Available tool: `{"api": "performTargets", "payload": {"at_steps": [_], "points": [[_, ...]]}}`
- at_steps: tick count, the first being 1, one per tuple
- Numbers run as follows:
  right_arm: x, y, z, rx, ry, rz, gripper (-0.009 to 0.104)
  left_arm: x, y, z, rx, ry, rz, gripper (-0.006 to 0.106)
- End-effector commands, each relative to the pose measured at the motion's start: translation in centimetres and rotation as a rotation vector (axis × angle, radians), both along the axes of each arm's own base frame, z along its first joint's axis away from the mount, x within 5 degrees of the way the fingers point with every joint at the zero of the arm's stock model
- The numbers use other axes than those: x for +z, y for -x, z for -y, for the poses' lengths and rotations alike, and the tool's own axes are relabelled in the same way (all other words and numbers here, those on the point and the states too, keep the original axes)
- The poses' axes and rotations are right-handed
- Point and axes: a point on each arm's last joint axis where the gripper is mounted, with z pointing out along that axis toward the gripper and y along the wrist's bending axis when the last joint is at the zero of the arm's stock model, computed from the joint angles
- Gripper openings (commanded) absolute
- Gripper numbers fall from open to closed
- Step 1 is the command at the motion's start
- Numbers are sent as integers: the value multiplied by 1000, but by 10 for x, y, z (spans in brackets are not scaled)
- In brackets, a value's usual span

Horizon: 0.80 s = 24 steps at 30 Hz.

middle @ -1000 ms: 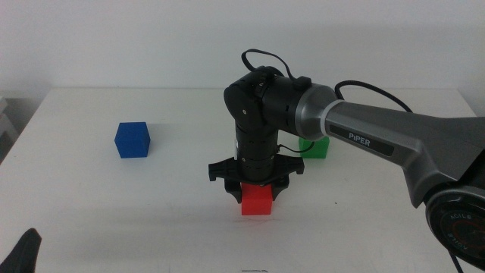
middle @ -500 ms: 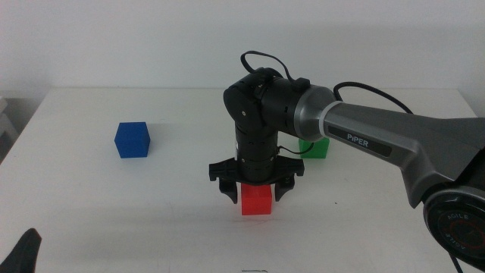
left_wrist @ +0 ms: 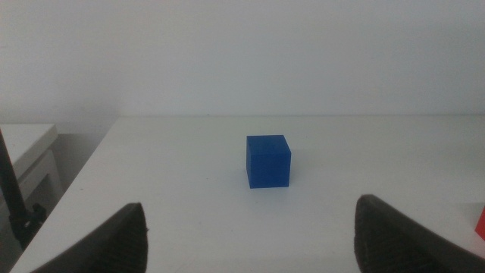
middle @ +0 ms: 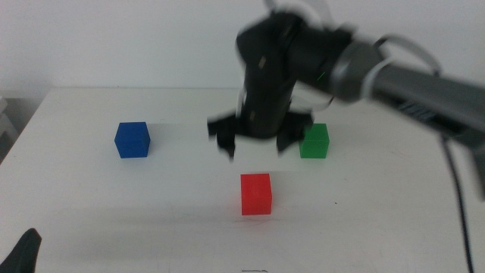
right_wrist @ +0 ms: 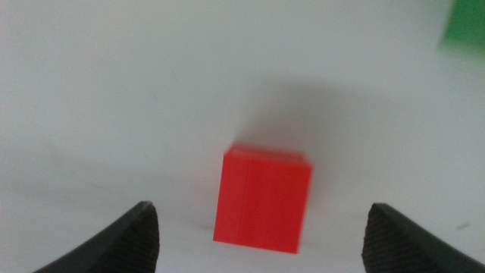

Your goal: Stack red cubes first, then green, then blue cubes in a specific spot.

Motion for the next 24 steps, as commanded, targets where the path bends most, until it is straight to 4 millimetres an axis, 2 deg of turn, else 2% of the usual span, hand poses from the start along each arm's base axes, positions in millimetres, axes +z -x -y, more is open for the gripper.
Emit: {"api": "performTargets", "payload": {"at_steps": [1, 4, 7, 18, 21, 24], "points": [[69, 8, 25, -4, -18, 159, 94, 10, 1, 0, -2, 20, 100, 94], [87, 0, 44, -27, 23, 225, 94, 10, 1, 0, -2, 20, 100, 94], [93, -11, 58, -21, 42, 249, 94, 10, 1, 0, -2, 20, 100, 94], [97, -52, 116, -162, 4, 307, 94, 10, 1, 0, -2, 20, 100, 94], [94, -60, 125, -180, -24, 303, 94, 10, 1, 0, -2, 20, 100, 94], [86, -67, 126, -182, -36, 288, 94, 10, 1, 0, -2, 20, 100, 94]]}}
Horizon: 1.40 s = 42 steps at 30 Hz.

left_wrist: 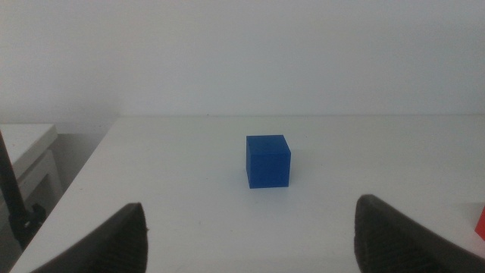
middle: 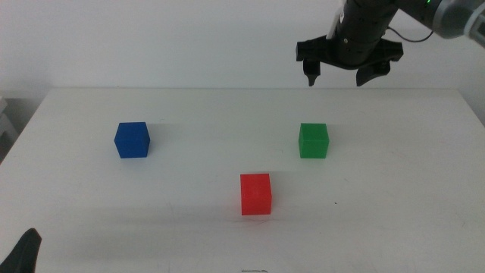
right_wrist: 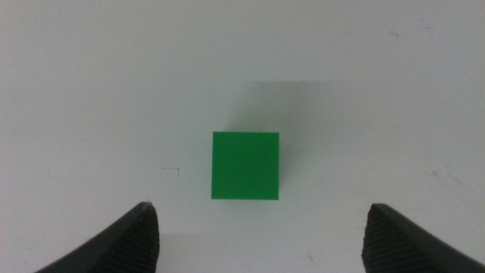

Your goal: Stack red cubes first, then green, then blue cubes in a specific spot.

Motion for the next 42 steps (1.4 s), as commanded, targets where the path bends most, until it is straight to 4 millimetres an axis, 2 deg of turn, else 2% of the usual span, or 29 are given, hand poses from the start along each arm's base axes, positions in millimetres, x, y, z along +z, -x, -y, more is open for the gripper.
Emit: {"api": "performTargets", "payload": {"at_steps": [1, 11, 16, 25, 31, 38, 42], "points": [[24, -1, 6, 19, -31, 100, 94, 10, 1, 0, -2, 20, 100, 94], [-39, -26, -4, 32, 32, -23, 94, 10, 1, 0, -2, 20, 100, 94], [-57, -32, -7, 29, 41, -50, 94, 10, 1, 0, -2, 20, 100, 94], [-80, -43, -15, 37, 13, -46, 94, 10, 1, 0, -2, 20, 100, 94], [-85, -47, -15, 40, 23, -24, 93, 10, 1, 0, -2, 20, 100, 94], [-85, -50, -11, 18, 37, -8, 84, 10, 1, 0, -2, 20, 100, 94], [-90, -52, -7, 1, 21, -30, 75, 10, 1, 0, -2, 20, 100, 94]]}}
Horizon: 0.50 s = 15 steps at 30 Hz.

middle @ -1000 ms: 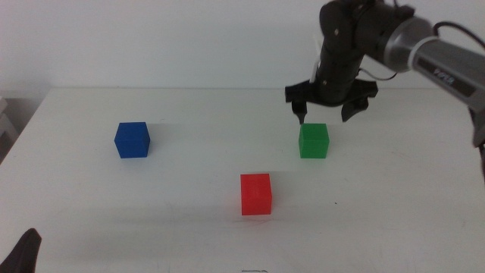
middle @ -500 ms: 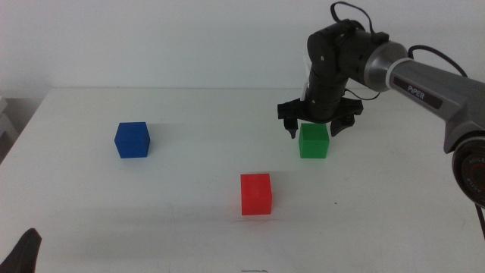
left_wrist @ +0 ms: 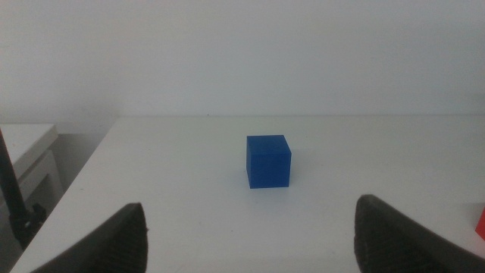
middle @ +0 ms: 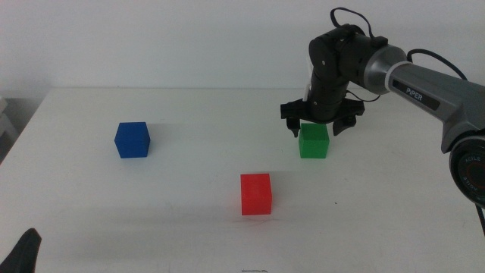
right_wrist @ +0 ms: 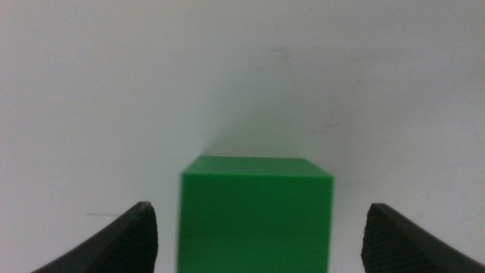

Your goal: Stack red cubes first, then green, then blue cubes in a specific spot.

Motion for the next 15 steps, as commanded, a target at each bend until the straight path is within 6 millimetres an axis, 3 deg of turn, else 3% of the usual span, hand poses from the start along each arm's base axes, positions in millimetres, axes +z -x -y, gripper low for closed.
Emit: {"api": "performTargets", "payload": {"at_steps": [1, 10, 15], "points": [[41, -3, 9, -13, -33, 105, 72, 10, 1, 0, -2, 20, 100, 94], [28, -3, 6, 19, -36, 67, 50, 10, 1, 0, -2, 20, 100, 94], [39, -1, 7, 22, -30, 83, 0, 10, 1, 0, -2, 20, 100, 94]]}}
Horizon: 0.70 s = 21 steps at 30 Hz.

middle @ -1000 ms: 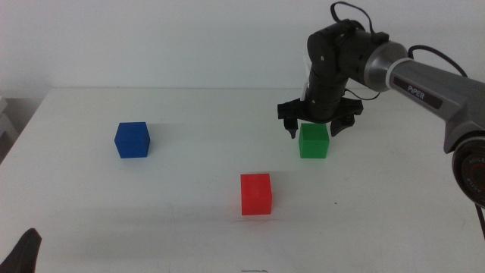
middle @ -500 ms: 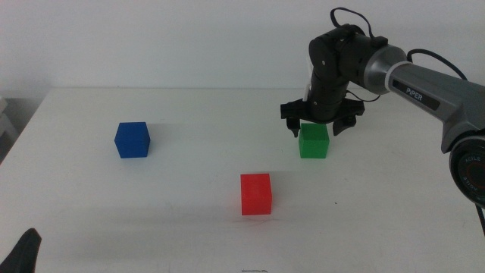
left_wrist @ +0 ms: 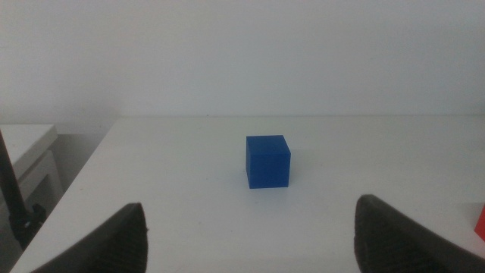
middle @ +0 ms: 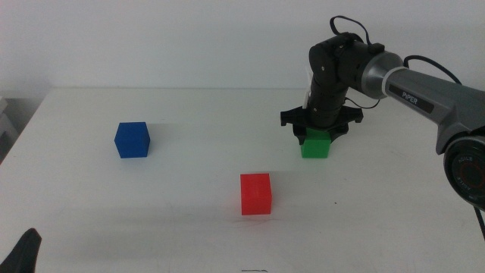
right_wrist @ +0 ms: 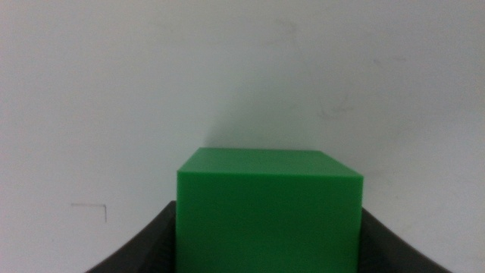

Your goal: Stack red cubes first, then green, then blue cubes in a specific spot.

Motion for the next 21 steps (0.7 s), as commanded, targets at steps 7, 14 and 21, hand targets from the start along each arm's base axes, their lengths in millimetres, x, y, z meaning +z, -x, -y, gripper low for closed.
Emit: {"api": "performTargets", "payload": {"at_steps": [7, 14, 21], "points": [[116, 41, 2, 19, -43, 211, -1, 10, 1, 0, -2, 20, 100, 94], [162, 94, -7, 35, -62, 212, -1, 10, 1, 0, -2, 20, 99, 94], [160, 117, -34, 3, -73, 153, -1, 10, 1, 0, -2, 20, 99, 94]]}}
